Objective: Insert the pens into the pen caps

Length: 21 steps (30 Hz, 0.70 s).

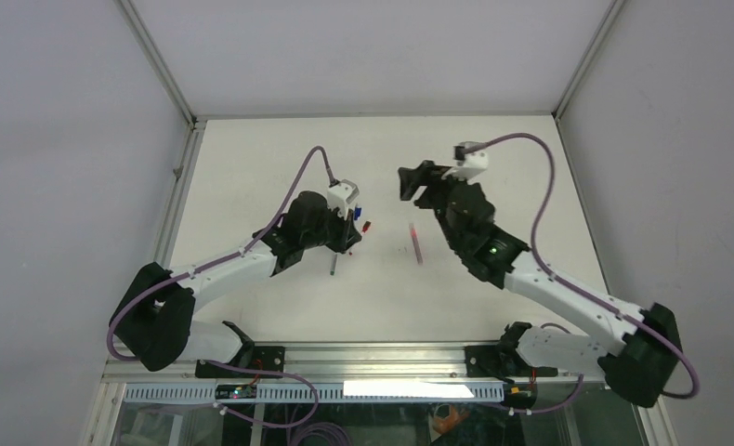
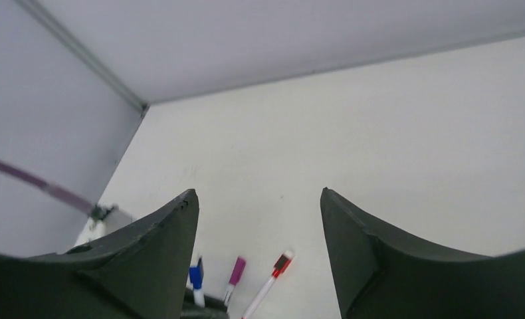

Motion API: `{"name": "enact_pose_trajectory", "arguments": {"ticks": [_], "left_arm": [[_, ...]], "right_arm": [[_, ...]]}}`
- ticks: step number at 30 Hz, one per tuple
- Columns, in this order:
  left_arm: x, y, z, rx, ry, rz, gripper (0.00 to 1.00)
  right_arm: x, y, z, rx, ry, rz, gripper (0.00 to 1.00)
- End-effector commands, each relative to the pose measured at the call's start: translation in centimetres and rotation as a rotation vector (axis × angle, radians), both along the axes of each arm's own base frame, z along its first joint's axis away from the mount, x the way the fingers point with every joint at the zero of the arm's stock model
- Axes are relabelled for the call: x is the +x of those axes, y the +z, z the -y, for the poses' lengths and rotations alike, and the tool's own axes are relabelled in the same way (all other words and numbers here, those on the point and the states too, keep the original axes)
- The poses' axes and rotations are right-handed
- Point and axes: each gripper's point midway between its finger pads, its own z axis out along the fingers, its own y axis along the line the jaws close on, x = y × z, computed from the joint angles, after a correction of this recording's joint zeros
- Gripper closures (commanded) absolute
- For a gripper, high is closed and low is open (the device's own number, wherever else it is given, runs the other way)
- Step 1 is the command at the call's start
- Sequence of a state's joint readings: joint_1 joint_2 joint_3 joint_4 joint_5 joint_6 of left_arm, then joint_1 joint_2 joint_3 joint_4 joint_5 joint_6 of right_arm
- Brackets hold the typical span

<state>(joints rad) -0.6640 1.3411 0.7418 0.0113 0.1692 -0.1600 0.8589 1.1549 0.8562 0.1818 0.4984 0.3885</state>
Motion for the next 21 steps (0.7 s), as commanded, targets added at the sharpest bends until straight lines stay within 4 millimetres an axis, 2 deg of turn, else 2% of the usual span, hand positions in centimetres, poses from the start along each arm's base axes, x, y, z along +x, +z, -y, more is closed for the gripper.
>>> {"name": "enact_pose_trajectory", "arguments": {"ticks": [1, 3, 6, 9, 12, 21], "left_arm": [[-1.1, 0.4, 0.5, 0.001, -0.016, 0.016, 1.00], [-1.2, -0.2, 0.6, 0.065, -0.007, 0.010, 1.00], [0.0, -0.8, 1.0, 0.135, 0.038, 0.018, 1.00], [1.1, -2.4, 1.7, 0.190, 0.076, -0.002, 1.00], [1.7, -3.8, 2.7, 0.218, 0.078, -0.029, 1.00], [1.3, -6.2, 5.5, 0.246, 0.029, -0.089, 1.00]], "right_arm": [[-0.5, 1.2, 8.3, -0.010, -0.256, 0.050, 0.30], [-1.0, 0.1, 10.4, -0.026, -0.312, 0.030, 0.29], [-1.4, -1.8, 11.9, -0.029, -0.341, -0.014, 0.29], [-1.8, -3.5, 12.0, -0.035, -0.328, -0.068, 0.29], [-2.1, -4.2, 12.1, -0.048, -0.319, -0.091, 0.28], [-3.0, -5.3, 13.5, -0.084, -0.330, -0.101, 0.28]]}}
